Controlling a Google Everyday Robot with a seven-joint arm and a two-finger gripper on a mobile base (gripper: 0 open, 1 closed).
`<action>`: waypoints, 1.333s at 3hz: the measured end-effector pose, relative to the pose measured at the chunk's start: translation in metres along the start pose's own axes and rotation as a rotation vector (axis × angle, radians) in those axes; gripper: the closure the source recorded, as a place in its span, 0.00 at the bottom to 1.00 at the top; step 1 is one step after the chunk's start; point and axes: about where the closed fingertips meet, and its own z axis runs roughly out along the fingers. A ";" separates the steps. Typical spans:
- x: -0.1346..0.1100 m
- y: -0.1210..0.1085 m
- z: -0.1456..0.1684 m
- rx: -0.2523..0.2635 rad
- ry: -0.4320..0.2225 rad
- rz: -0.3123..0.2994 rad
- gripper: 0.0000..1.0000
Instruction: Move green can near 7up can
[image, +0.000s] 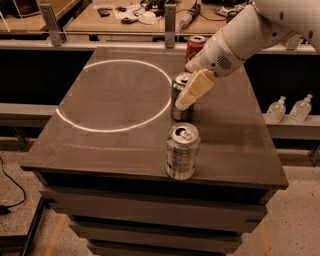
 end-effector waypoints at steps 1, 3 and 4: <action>-0.005 -0.005 0.007 -0.006 -0.020 0.006 0.41; -0.006 -0.007 0.005 -0.026 -0.021 0.003 0.87; 0.003 0.001 -0.020 -0.031 -0.014 -0.005 1.00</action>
Offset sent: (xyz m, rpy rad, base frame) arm 0.0137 0.0090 -0.0016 0.0406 0.0105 -0.0008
